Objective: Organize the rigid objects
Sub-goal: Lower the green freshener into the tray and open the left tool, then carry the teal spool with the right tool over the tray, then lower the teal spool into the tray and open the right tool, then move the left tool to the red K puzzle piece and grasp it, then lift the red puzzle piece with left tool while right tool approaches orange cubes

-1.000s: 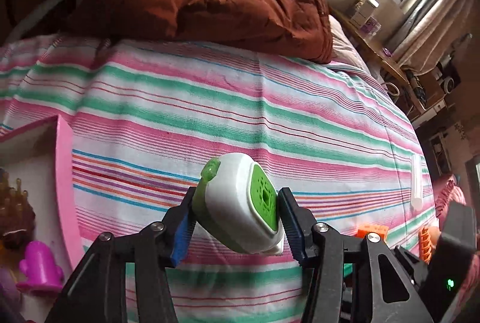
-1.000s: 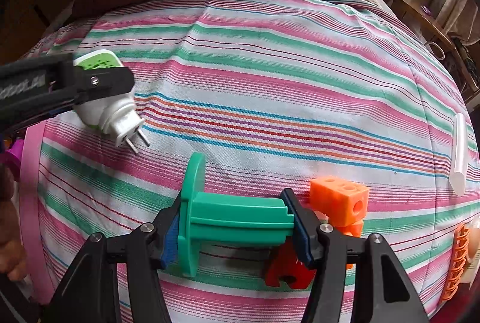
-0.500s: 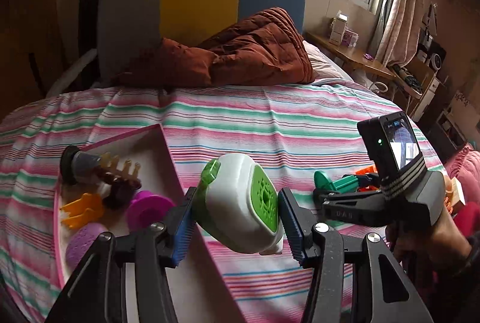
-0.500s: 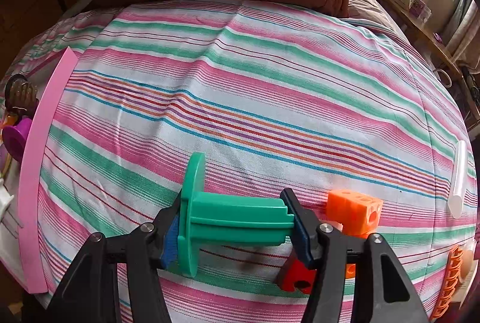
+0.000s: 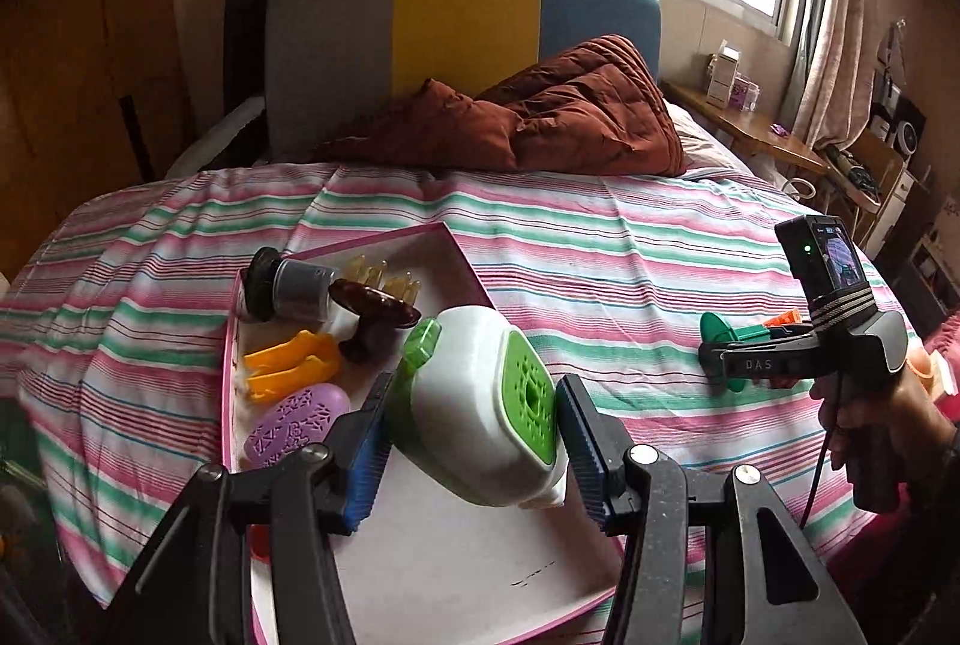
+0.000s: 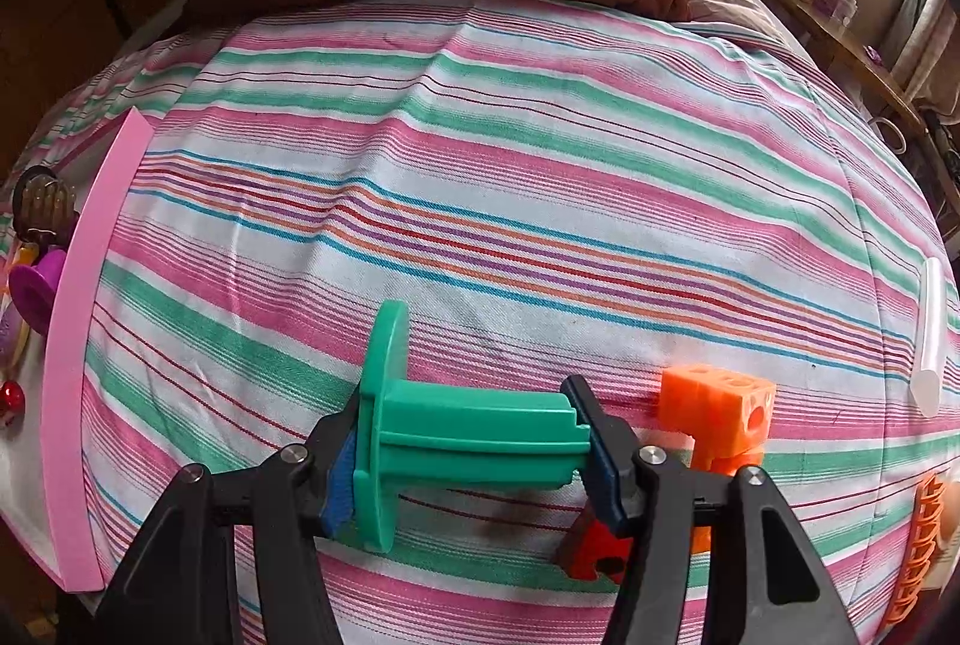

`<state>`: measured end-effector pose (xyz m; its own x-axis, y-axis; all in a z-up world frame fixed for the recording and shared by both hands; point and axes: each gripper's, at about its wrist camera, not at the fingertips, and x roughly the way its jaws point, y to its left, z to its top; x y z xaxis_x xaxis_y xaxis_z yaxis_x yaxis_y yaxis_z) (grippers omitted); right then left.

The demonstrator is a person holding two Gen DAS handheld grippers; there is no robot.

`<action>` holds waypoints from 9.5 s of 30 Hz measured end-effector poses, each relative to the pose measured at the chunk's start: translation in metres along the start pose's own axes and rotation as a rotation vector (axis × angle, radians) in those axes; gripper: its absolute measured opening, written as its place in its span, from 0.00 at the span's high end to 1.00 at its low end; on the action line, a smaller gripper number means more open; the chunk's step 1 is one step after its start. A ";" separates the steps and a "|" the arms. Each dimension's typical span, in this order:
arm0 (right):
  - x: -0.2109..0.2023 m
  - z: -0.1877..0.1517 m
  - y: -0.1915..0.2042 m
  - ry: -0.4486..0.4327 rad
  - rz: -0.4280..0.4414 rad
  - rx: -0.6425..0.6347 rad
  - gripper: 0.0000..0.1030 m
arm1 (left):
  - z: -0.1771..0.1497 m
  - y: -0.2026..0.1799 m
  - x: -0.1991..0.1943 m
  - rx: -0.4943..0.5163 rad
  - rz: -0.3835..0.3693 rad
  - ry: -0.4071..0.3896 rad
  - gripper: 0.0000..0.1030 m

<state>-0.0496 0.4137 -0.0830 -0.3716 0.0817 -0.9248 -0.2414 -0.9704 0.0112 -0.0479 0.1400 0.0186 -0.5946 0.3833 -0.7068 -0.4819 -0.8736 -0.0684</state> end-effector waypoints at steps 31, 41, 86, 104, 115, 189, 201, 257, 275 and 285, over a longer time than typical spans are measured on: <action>-0.003 -0.003 0.009 -0.029 -0.053 -0.072 0.42 | -0.009 0.058 0.080 -0.144 -0.045 0.176 0.48; -0.004 -0.004 0.008 -0.030 -0.055 -0.074 0.42 | -0.015 0.068 0.055 -0.149 -0.001 0.114 0.38; -0.026 -0.011 0.049 -0.050 0.059 -0.116 0.42 | -0.051 0.083 -0.018 -0.167 0.146 0.032 0.38; -0.063 -0.013 0.212 -0.124 0.227 -0.423 0.42 | -0.058 0.104 -0.022 -0.221 0.152 0.035 0.38; -0.028 -0.020 0.247 -0.080 0.131 -0.620 0.41 | -0.063 0.108 -0.019 -0.238 0.149 0.044 0.38; -0.094 -0.033 -0.120 -0.328 -0.018 0.585 0.32 | -0.036 0.005 -0.011 0.040 0.068 0.034 0.38; -0.088 -0.052 -0.149 -0.293 0.085 0.767 0.32 | -0.011 -0.091 0.035 0.195 -0.138 0.099 0.38; -0.053 -0.006 -0.117 -0.197 0.145 0.589 0.32 | -0.063 -0.163 0.095 0.346 -0.312 0.116 0.69; -0.035 0.015 -0.087 -0.149 0.350 0.485 0.30 | -0.066 -0.158 0.094 0.315 -0.336 0.098 0.68; -0.014 0.019 -0.062 -0.055 0.155 0.300 0.30 | -0.066 -0.156 0.094 0.302 -0.347 0.099 0.68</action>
<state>-0.0465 0.4774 -0.0630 -0.4700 -0.0413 -0.8817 -0.4280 -0.8629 0.2686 0.0134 0.2925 -0.0836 -0.3084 0.5939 -0.7431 -0.8159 -0.5668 -0.1144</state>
